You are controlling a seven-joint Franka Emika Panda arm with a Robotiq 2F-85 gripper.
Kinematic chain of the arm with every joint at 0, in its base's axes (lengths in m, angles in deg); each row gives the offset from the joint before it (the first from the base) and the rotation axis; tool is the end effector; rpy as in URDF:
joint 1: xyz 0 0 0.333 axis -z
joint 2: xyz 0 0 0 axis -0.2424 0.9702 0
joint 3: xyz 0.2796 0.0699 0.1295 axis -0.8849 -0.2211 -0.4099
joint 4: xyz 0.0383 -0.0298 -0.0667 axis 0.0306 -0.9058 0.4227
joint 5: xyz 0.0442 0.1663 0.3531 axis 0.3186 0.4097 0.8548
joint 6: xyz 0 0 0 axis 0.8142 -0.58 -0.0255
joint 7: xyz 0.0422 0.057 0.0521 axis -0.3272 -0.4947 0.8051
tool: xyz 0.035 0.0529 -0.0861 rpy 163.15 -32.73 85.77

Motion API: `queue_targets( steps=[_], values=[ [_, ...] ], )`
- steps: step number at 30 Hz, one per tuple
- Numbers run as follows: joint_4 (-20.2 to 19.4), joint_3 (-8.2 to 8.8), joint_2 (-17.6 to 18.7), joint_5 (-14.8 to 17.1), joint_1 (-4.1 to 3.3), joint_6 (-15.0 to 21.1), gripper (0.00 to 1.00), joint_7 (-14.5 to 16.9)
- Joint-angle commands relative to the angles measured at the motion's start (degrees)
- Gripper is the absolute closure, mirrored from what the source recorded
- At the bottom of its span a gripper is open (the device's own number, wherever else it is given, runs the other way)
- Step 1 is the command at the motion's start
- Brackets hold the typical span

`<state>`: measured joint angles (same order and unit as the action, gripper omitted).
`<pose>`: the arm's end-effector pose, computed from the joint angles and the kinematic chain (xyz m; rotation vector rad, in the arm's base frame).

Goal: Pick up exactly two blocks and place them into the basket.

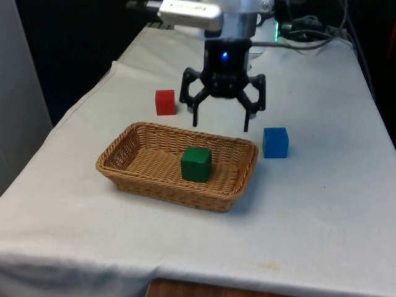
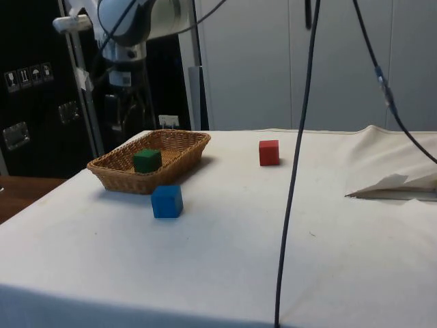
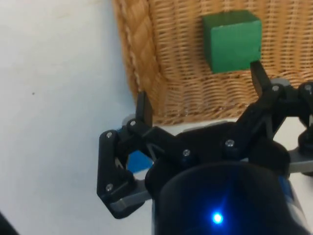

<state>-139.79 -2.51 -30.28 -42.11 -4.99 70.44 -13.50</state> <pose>0.6945 -0.0327 0.2856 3.0526 0.0553 0.2596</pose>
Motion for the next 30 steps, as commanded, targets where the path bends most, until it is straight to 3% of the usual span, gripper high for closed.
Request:
queue_targets(
  steps=[1, 6, 7, 8, 9, 13, 16, 17, 18, 26, 27, 28, 30],
  values=[
    [-0.9, 0.40, -1.1, -0.7, -0.92, 0.0, 0.00, -1.0],
    [-2.6, -0.69, -3.8, -2.7, -1.78, 0.2, 0.00, -3.3],
    [-2.8, -0.80, -4.1, -2.9, -1.83, 0.2, 0.00, -3.6],
    [-2.5, -1.43, -4.1, -2.9, -1.43, 0.0, 0.00, -3.5],
    [-3.1, -1.09, -4.9, -3.5, -2.18, 0.1, 0.00, -4.4],
    [-3.8, -1.83, -6.4, -4.6, -2.69, 0.1, 0.00, -5.9],
    [-4.6, -2.52, -7.6, -5.5, -2.86, 0.2, 0.00, -7.0],
    [-4.1, -3.09, -7.2, -5.3, -2.29, 0.0, 0.00, -6.7],
    [-5.2, -2.92, -8.3, -6.1, -2.92, 0.3, 0.00, -7.7],
    [-8.8, -4.30, -11.2, -8.0, -3.50, 0.1, 0.00, -10.1],
    [-8.0, -4.70, -10.6, -7.3, -2.81, 0.0, 0.00, -9.3],
    [-9.9, -4.87, -11.7, -8.5, -3.50, 0.3, 0.00, -10.8],
    [-10.9, -5.44, -12.2, -8.8, -3.50, 0.5, 0.00, -11.3]
  ],
)
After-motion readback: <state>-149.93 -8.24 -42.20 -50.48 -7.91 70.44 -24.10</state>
